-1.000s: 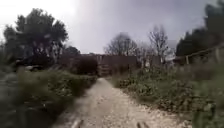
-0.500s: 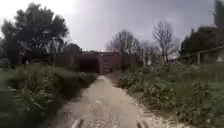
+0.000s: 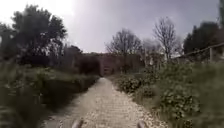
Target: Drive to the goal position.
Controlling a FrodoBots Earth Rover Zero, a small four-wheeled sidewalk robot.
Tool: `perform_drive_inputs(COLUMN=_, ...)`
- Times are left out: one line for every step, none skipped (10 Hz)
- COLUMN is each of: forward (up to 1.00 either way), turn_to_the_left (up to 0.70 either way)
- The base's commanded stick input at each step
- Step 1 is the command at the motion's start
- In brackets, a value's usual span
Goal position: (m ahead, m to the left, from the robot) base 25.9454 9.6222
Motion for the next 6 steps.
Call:
perform_drive_inputs(forward=1.0, turn_to_the_left=0.08)
perform_drive_inputs(forward=1.0, turn_to_the_left=0.2)
perform_drive_inputs(forward=1.0, turn_to_the_left=0.11)
perform_drive_inputs(forward=1.0, turn_to_the_left=0.0)
perform_drive_inputs(forward=1.0, turn_to_the_left=0.0)
perform_drive_inputs(forward=1.0, turn_to_the_left=0.0)
